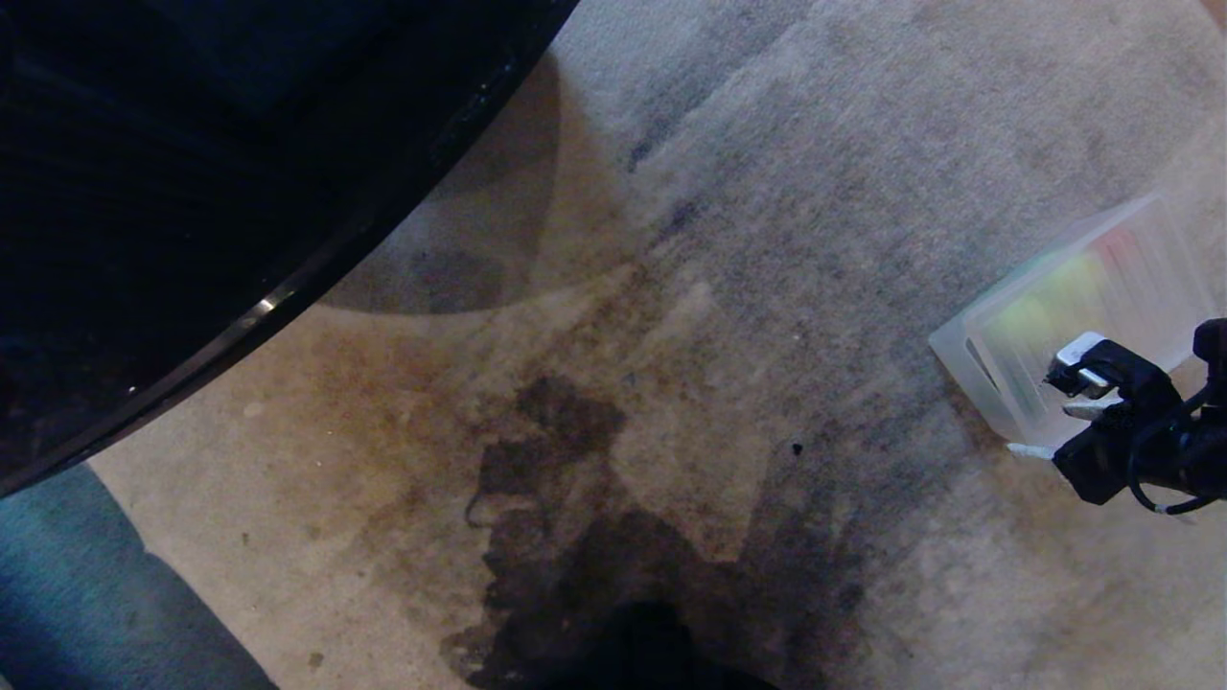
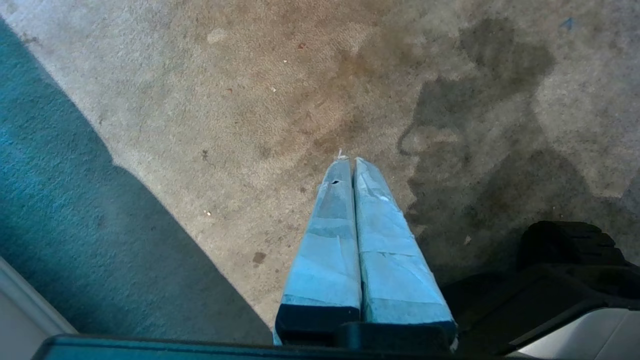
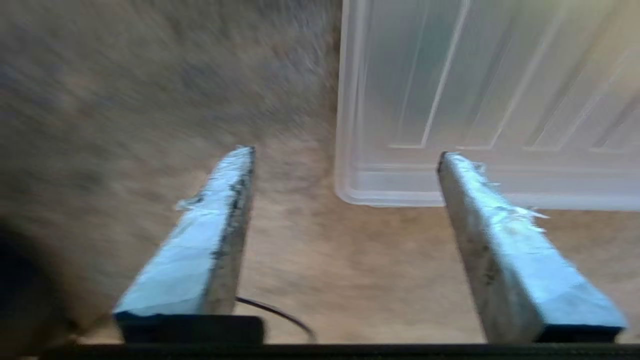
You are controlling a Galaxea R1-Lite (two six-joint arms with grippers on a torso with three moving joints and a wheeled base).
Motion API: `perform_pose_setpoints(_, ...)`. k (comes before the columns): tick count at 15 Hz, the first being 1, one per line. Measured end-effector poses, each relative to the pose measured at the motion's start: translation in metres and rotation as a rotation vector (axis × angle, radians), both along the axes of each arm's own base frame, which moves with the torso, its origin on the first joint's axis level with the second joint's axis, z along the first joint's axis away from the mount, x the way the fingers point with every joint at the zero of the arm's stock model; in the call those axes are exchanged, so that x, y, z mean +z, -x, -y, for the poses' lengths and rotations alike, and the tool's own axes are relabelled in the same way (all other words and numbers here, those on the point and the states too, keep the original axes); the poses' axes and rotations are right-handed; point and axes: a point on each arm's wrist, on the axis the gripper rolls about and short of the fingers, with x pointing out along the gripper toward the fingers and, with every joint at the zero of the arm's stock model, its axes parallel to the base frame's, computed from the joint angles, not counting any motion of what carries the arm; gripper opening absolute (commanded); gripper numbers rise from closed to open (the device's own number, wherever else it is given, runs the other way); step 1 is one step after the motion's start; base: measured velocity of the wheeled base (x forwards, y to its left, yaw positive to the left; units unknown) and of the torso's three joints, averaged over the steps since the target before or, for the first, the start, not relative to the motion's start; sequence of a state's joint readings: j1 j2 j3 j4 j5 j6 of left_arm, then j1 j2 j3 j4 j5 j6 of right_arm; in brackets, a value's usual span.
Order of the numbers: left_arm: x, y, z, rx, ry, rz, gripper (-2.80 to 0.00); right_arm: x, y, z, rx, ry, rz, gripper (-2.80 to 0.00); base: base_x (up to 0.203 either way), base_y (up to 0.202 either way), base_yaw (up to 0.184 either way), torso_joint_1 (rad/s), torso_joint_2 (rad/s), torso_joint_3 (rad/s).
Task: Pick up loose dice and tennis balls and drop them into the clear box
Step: Close the lid
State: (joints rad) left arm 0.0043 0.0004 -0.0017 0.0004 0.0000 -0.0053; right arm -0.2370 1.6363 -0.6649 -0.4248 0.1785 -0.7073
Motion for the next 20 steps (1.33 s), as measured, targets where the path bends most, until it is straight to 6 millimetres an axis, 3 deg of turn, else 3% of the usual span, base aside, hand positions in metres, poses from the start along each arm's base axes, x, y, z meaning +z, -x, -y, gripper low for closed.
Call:
perform_pose_setpoints(6, 0.0, 0.0, 0.0, 0.0, 0.0, 0.0, -2.8, 0.035, 0.011, -0.018, -0.072, -0.271, 0.098, 0.0, 0.0, 0.0, 0.0, 0.0, 0.0, 0.0)
perform_pose_setpoints(7, 0.0, 0.0, 0.0, 0.0, 0.0, 0.001, -2.8, 0.041, 0.009, -0.021, -0.079, -0.315, 0.122, -2.61, 0.0, 0.0, 0.0, 0.0, 0.0, 0.0)
perform_pose_setpoints(8, 0.0, 0.0, 0.0, 0.0, 0.0, 0.001, -2.8, 0.047, 0.007, -0.023, -0.082, -0.358, 0.138, -2.8, 0.0, 0.0, 0.0, 0.0, 0.0, 0.0)
perform_pose_setpoints(15, 0.0, 0.0, 0.0, 0.0, 0.0, 0.001, -2.8, 0.086, -0.018, -0.038, -0.017, -0.503, 0.32, -2.8, 0.0, 0.0, 0.0, 0.0, 0.0, 0.0)
perform_pose_setpoints(20, 0.0, 0.0, 0.0, 0.0, 0.0, 0.001, -2.8, 0.079, -0.052, -0.037, -0.003, -0.559, 0.432, -2.8, 0.0, 0.0, 0.0, 0.0, 0.0, 0.0)
